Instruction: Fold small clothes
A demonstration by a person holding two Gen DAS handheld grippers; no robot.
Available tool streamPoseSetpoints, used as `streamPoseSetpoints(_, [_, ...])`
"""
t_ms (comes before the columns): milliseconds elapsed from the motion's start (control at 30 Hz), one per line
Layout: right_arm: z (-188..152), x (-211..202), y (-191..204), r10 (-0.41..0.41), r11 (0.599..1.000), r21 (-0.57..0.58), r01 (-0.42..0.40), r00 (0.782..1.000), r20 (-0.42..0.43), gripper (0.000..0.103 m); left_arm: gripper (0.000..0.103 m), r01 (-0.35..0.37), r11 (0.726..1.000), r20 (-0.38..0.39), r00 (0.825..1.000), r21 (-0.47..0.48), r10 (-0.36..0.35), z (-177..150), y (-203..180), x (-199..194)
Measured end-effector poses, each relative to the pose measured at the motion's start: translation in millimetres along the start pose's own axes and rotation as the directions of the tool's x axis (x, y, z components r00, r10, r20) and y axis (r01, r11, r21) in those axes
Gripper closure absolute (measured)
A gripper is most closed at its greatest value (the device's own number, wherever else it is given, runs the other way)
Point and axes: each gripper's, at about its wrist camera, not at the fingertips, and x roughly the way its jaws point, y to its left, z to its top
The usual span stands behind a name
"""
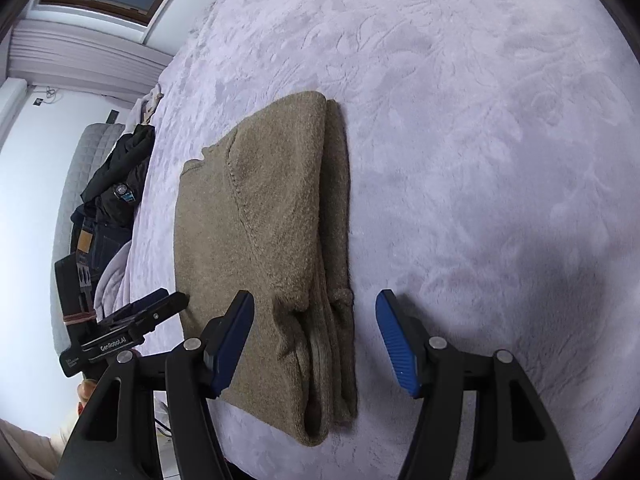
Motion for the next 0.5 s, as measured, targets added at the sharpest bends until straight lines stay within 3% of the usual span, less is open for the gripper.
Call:
streamPoseSetpoints(100, [11,2,-1,0.017,1.0,-0.001,-0.017,1.0,-0.007,0.036,0.001,0.03,1.0,-0.012,0.999,-0.007,-0.03,-2,6,1])
streamPoseSetpoints(200, [22,10,-6,0.047,0.999,0.009,-0.047,0.999,-0.022,0.036,0.001,0.115,0.993,-0.039,0.993,0.002,-0.115,-4,5,6])
streamPoseSetpoints(333, [44,27,-14,0.125,0.992,0.041,-0.123,0.991,-0.05,0.031,0.001,0.256,0.967,-0.062,0.965,0.0,-0.256,-9,-1,16])
streamPoseSetpoints(500, [66,53,-22,0.213,0.977,0.047,-0.208,0.97,-0.116,0.03,0.001,0.324,0.946,-0.089,0.943,0.018,-0.322,-8,-11,31])
